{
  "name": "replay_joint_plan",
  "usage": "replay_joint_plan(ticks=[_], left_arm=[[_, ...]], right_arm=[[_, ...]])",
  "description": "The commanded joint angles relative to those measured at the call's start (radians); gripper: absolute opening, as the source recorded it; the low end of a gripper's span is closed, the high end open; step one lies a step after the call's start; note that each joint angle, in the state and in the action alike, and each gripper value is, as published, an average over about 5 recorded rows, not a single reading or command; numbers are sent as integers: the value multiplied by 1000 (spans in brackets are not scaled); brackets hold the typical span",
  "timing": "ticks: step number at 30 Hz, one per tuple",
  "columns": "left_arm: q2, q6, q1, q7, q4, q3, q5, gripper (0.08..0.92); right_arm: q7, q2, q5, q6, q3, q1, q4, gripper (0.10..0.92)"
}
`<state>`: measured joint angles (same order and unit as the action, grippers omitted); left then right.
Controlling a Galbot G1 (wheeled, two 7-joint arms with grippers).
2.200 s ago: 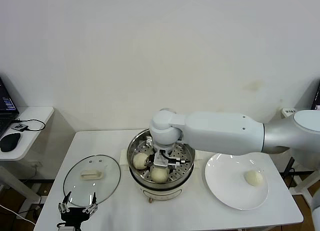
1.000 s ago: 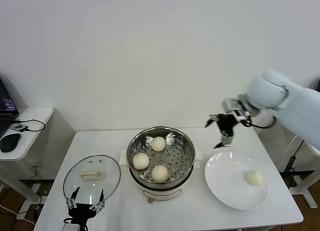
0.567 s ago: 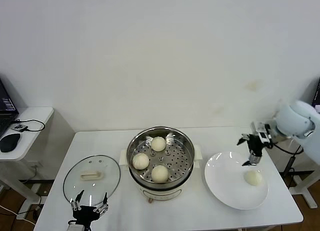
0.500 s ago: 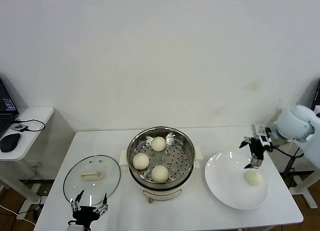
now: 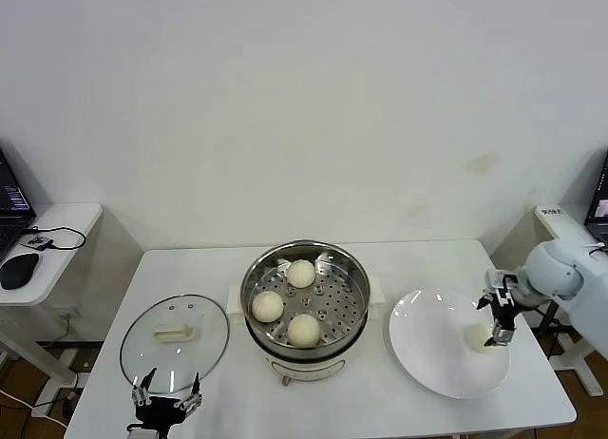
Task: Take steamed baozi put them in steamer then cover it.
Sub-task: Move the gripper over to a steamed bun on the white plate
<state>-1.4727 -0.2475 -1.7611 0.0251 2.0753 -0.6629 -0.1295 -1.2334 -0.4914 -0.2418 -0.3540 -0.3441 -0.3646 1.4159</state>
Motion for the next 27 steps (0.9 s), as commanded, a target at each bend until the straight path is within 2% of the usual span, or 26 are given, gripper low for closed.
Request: replay_joint_plan(ticks=[1, 9, 27], left_arm=[[-1, 0, -1, 0, -12, -2, -2, 823], [-5, 7, 3, -5, -30, 0, -19, 823], [-9, 7, 13, -5, -54, 3, -20, 823]], right_arm=[[20, -42, -49, 6, 27, -56, -80, 823], [59, -77, -62, 6, 15, -50, -106, 823], [48, -127, -92, 25, -23, -8, -183, 823]])
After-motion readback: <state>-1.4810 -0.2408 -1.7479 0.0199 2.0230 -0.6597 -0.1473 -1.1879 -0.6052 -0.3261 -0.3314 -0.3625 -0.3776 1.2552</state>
